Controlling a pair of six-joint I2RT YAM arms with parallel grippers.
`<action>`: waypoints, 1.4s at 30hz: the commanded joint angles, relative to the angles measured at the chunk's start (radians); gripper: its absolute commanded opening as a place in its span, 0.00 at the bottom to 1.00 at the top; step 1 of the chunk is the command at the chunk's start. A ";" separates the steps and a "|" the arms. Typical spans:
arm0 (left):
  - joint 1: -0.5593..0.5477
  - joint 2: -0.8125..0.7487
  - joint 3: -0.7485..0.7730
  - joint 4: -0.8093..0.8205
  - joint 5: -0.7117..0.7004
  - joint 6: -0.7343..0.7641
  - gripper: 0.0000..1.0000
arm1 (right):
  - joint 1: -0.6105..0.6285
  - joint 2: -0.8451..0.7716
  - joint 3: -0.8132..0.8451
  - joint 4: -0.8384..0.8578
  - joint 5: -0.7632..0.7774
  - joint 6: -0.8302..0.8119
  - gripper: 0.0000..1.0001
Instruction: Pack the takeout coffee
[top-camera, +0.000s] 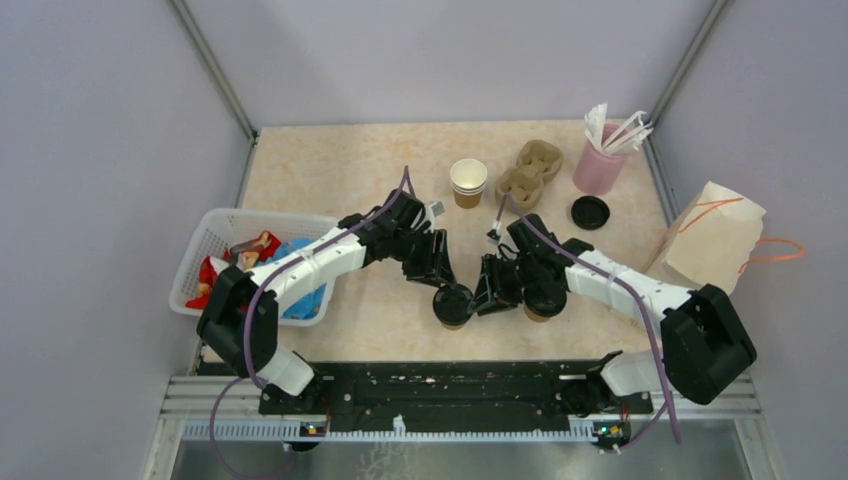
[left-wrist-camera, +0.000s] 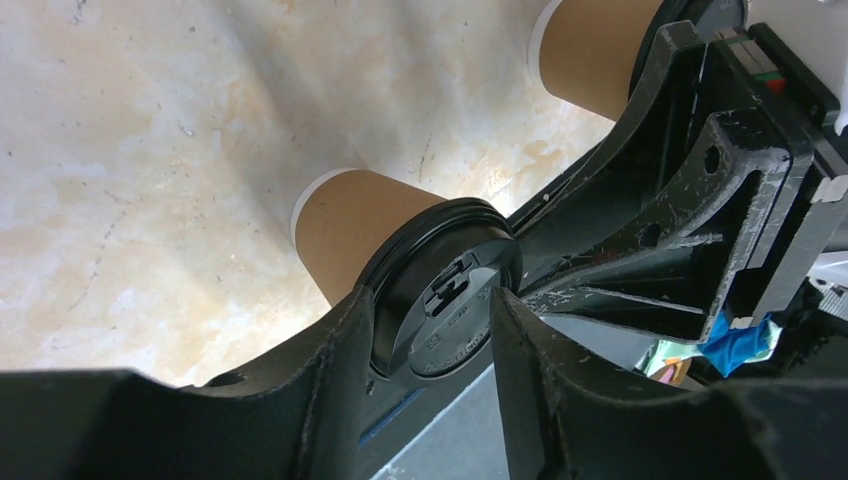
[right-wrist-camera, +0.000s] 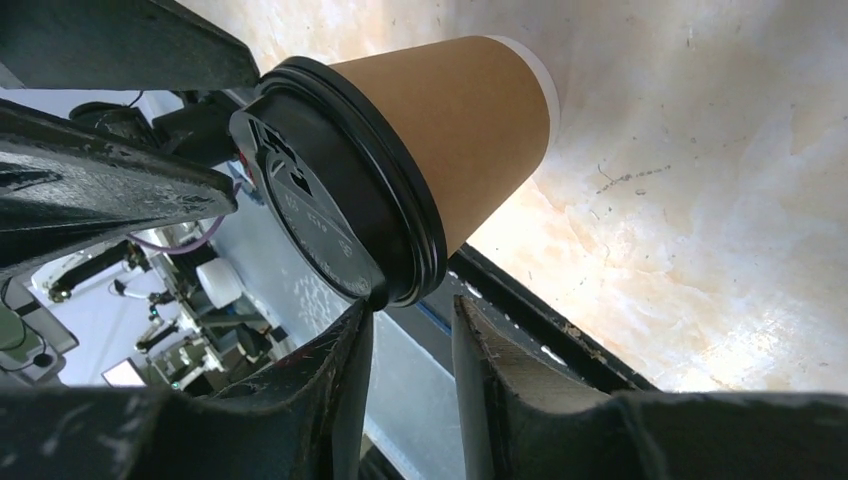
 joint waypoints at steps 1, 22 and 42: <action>0.001 -0.044 -0.052 0.103 0.068 -0.015 0.49 | 0.011 0.041 0.071 0.007 0.054 -0.046 0.33; -0.022 -0.217 -0.250 0.204 0.096 -0.200 0.40 | -0.018 0.237 0.369 -0.182 0.090 -0.285 0.44; 0.020 -0.196 -0.188 -0.003 -0.014 -0.220 0.41 | -0.097 0.037 0.177 -0.177 0.055 -0.195 0.28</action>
